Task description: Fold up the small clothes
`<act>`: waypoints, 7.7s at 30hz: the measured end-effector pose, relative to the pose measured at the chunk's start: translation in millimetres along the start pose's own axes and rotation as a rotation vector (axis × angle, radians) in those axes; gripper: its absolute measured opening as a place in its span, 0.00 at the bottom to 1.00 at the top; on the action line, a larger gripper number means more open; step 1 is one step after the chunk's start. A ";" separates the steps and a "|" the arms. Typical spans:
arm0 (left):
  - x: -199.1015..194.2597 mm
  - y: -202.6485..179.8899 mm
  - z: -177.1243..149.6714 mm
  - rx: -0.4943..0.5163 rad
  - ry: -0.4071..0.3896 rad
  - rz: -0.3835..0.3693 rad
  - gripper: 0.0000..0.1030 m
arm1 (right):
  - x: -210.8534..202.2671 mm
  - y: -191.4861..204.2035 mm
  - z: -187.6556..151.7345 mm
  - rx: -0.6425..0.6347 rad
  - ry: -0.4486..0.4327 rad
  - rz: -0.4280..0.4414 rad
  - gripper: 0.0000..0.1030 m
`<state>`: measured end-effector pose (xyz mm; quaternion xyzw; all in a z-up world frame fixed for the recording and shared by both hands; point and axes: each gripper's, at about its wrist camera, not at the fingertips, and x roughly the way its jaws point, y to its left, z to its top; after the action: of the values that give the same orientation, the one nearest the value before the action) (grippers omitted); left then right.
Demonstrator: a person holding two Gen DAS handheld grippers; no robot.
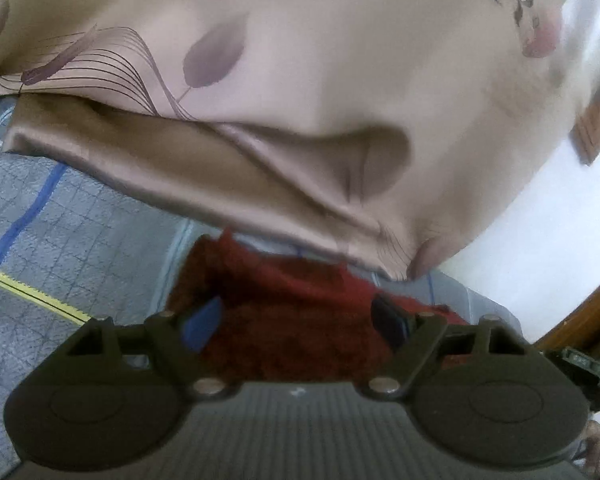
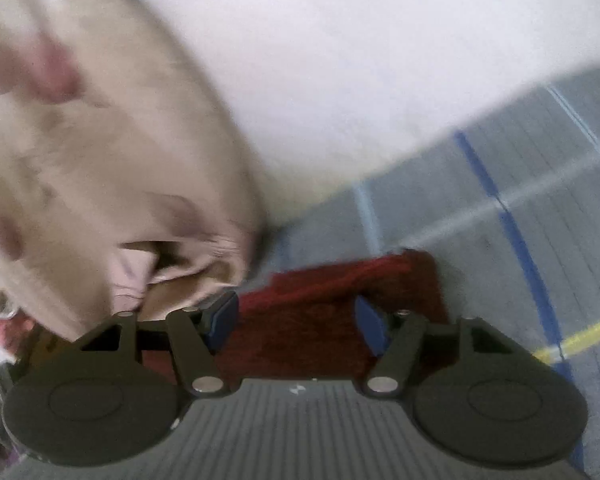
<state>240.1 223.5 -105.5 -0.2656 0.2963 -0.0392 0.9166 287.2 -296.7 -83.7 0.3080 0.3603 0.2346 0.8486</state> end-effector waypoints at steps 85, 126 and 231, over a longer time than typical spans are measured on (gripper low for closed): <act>6.4 40.5 -15.2 0.102 0.324 -0.394 0.54 | -131.5 148.6 -233.2 -0.350 -0.128 -0.147 1.00; 51.2 -193.0 -52.6 -0.059 0.484 -0.540 0.30 | -75.3 24.9 -101.4 0.211 -0.115 0.267 0.65; -71.6 -133.0 -128.6 0.000 0.288 -0.485 0.80 | -57.9 47.7 -16.5 -0.191 -0.022 -0.118 0.31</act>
<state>120.1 66.5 -88.1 -0.3204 0.3515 -0.2947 0.8288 229.8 -293.3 -32.7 0.2065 0.3444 0.2142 0.8904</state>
